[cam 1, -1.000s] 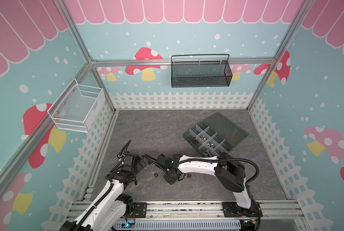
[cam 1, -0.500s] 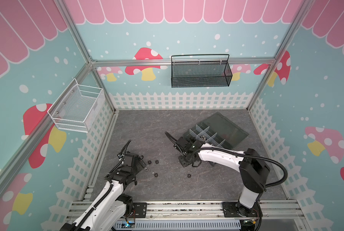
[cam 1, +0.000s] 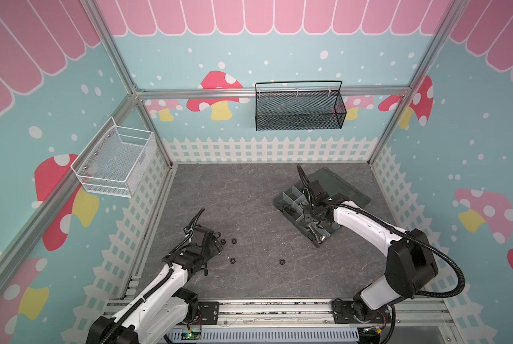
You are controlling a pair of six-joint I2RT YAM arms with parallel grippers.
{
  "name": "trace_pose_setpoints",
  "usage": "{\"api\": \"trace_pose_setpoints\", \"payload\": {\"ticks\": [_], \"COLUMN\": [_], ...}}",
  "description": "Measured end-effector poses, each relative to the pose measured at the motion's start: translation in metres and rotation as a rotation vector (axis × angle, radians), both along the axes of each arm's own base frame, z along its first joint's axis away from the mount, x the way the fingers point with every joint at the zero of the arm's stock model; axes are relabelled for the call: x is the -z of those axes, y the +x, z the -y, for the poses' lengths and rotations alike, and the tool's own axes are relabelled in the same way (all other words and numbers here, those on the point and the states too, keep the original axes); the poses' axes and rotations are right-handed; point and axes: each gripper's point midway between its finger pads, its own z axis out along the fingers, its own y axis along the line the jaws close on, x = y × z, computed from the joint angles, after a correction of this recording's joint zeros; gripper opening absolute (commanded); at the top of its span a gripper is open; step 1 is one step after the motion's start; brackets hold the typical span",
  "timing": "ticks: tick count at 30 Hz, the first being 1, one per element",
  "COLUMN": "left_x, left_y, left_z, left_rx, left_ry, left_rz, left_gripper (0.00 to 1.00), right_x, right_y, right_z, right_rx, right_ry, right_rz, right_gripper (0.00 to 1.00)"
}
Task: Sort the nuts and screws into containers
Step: 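Carry the hex nut over the hex nut compartment of the box, then open the right gripper to drop the hex nut into the compartment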
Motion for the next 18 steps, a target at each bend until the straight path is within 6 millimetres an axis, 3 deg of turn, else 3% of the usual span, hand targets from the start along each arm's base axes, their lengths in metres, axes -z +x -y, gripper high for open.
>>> {"api": "trace_pose_setpoints", "payload": {"ticks": [5, 12, 14, 18], "left_x": [-0.004, 0.003, 0.006, 0.010], "left_y": [0.005, 0.004, 0.003, 0.001], "left_z": [0.014, 0.028, 0.030, 0.032], "left_rx": [0.051, 0.108, 0.119, 0.128], "left_ry": [0.011, 0.032, 0.036, 0.042], "left_rz": [-0.003, -0.043, -0.056, -0.074], "left_gripper": [0.81, 0.76, 0.75, 0.72], "right_x": [0.002, 0.029, 0.036, 0.045], "right_y": [0.017, 0.031, 0.032, 0.032], "right_z": [0.018, 0.028, 0.027, 0.025], "right_rx": [0.036, 0.035, 0.027, 0.015], "right_ry": [0.015, 0.028, 0.026, 0.025], "right_rz": [0.018, -0.031, -0.049, -0.068], "right_gripper": [0.05, 0.09, 0.13, 0.31]}}
